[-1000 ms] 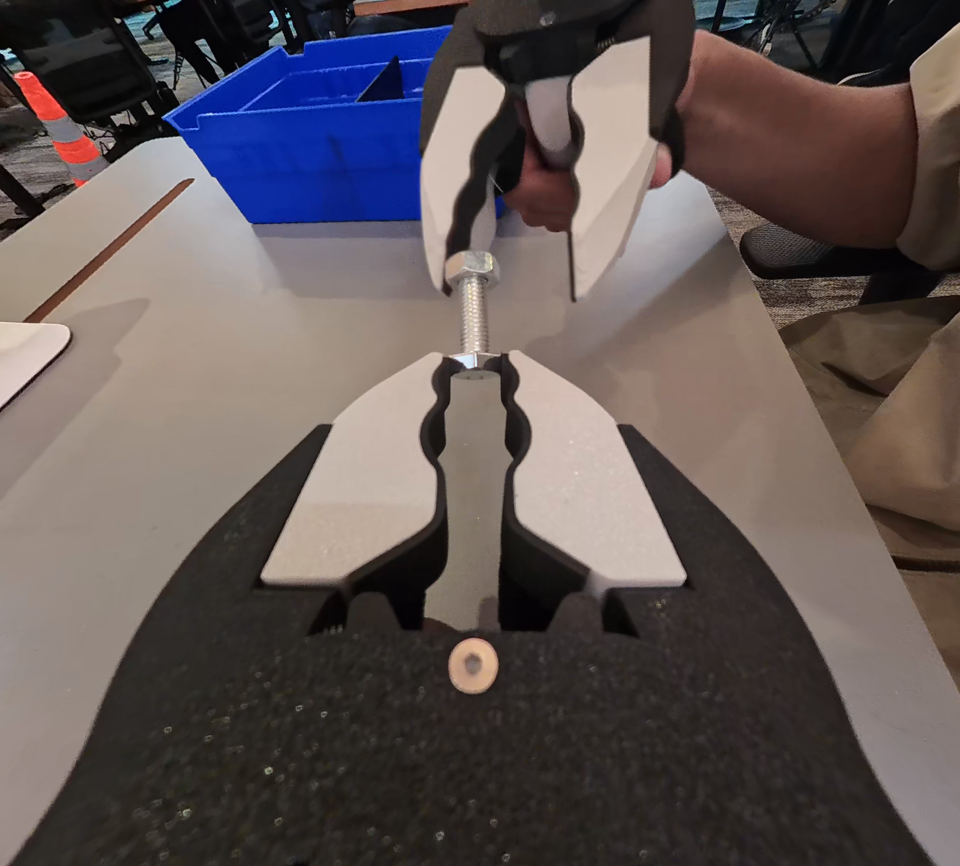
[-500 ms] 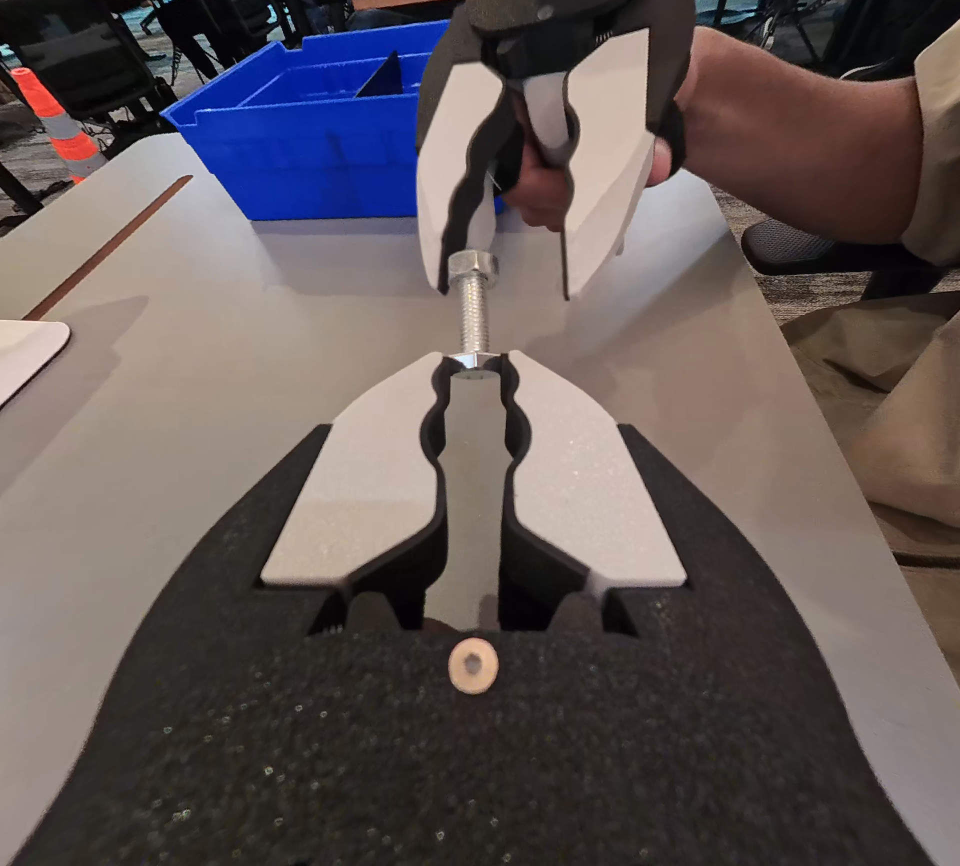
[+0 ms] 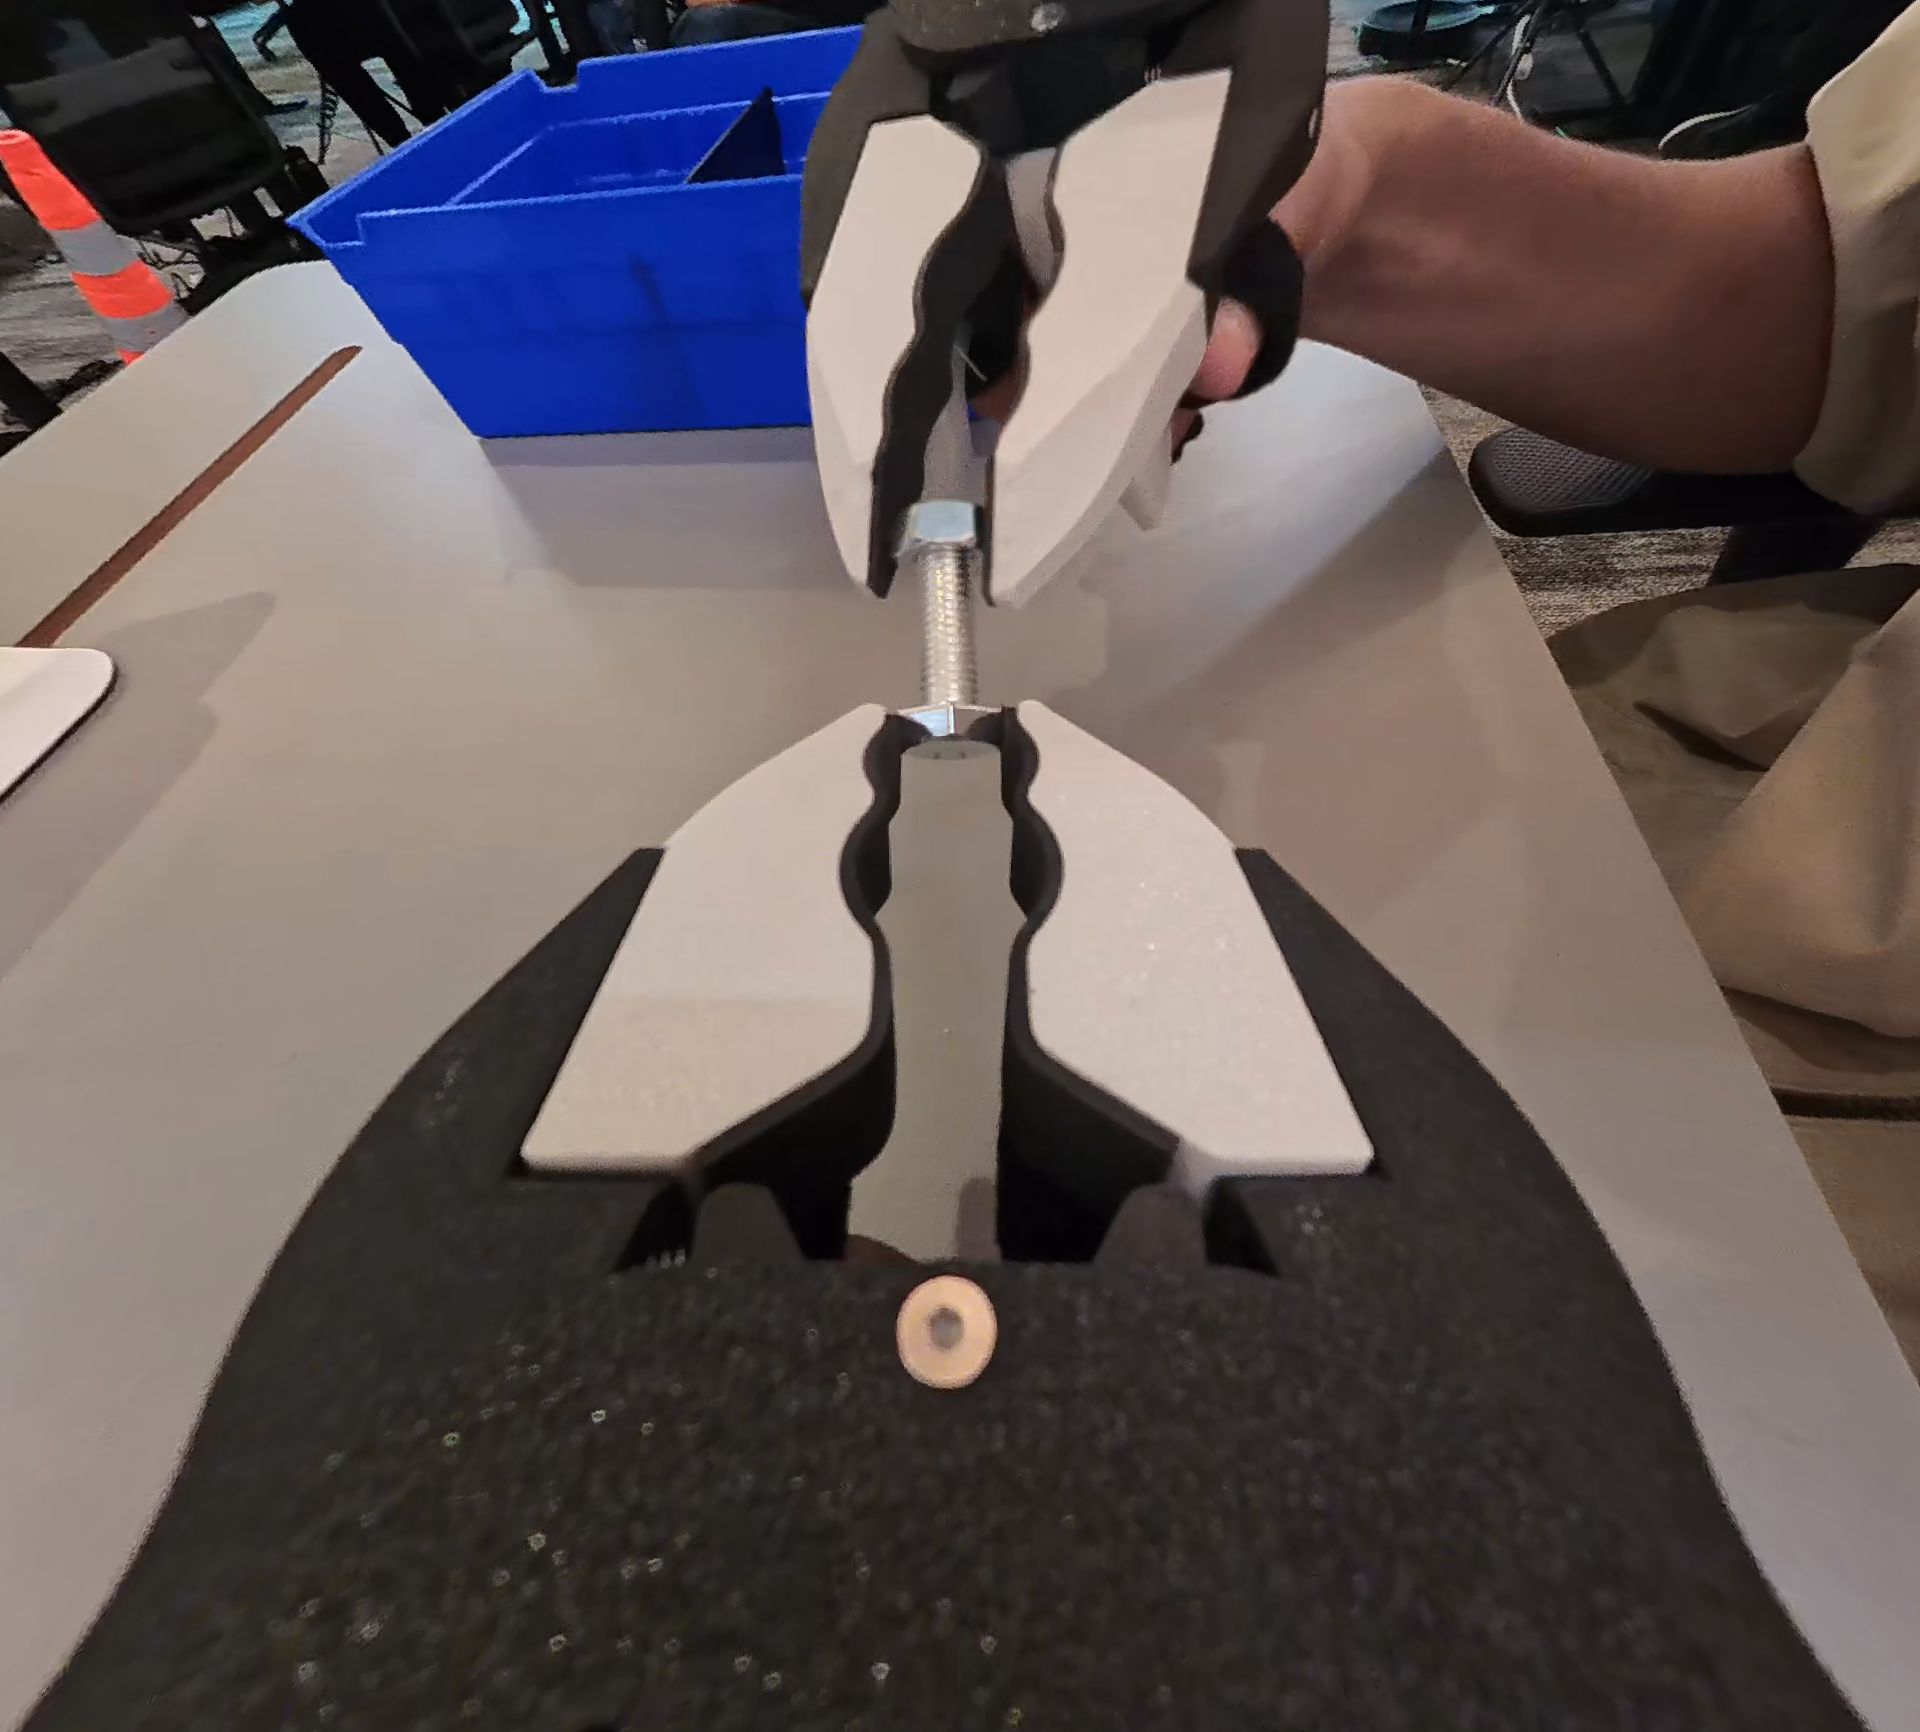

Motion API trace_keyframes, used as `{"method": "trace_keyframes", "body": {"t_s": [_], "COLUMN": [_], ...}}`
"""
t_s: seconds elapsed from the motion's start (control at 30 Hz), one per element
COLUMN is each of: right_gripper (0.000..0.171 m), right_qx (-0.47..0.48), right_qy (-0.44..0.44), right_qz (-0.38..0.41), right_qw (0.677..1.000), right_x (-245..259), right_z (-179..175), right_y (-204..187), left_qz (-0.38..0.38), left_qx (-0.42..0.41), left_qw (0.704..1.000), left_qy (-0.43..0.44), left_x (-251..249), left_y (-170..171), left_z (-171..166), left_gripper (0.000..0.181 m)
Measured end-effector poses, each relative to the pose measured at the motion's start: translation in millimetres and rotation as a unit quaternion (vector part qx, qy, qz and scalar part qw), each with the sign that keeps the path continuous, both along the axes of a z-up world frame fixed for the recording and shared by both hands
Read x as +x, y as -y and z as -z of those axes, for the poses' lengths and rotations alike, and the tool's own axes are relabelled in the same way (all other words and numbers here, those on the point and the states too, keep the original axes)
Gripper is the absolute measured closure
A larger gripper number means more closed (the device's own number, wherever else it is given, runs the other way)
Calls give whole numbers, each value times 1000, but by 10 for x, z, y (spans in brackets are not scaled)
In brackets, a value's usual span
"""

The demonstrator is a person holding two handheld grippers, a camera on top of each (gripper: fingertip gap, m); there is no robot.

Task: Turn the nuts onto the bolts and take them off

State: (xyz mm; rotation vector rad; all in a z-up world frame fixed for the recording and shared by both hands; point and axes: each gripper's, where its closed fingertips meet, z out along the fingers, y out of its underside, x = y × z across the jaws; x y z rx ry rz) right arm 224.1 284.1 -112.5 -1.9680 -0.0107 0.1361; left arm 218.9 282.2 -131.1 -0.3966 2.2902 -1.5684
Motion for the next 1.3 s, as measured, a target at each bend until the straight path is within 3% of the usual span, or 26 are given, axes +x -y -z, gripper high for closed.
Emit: {"method": "trace_keyframes", "body": {"t_s": [0.27, 0.43, 0.5, 0.57, 0.63, 0.73, 0.83, 0.97, 1.03, 1.1, 1.13, 1.3], "right_gripper": [153, 153, 152, 148, 124, 122, 119, 122, 123, 138, 153, 153], "right_qx": [16, 16, -3, -23, -11, 17, 45, 89, 117, 118, 112, 101], "right_qy": [139, 293, 309, 281, 245, 146, -11, -217, -275, -296, -296, -203], "right_qz": [-60, -146, -170, -175, -157, -105, -1, 92, 109, 127, 127, 99], "right_qw": [988, 945, 936, 943, 957, 984, 999, 968, 948, 939, 940, 969], "right_x": [-131, -270, -267, -241, -226, -172, 0, 102, 100, 108, 91, 43], "right_z": [-91, -226, -242, -264, -323, -370, -309, -187, -192, -150, -127, -172], "right_y": [55, 37, 34, 19, -4, -20, -64, -73, -78, -84, -90, -100], "left_qz": [75, 150, 146, 142, 131, 96, 20, -44, -52, -51, -56, -37], "left_qx": [-80, -160, -166, -173, -175, -157, -99, -22, -4, 6, 8, -19], "left_qw": [988, 953, 953, 954, 959, 974, 994, 998, 997, 997, 997, 999], "left_qy": [-112, -210, -208, -201, -181, -135, -47, 46, 59, 58, 61, 30], "left_x": [-184, -337, -324, -307, -281, -205, -28, 100, 114, 107, 120, 75], "left_y": [56, 38, 38, 30, 8, -27, -83, -117, -103, -88, -90, -74], "left_z": [-108, -262, -270, -305, -347, -366, -303, -218, -172, -133, -127, -162], "left_gripper": [164, 164, 164, 164, 164, 164, 164, 164, 164, 164, 164, 164]}}
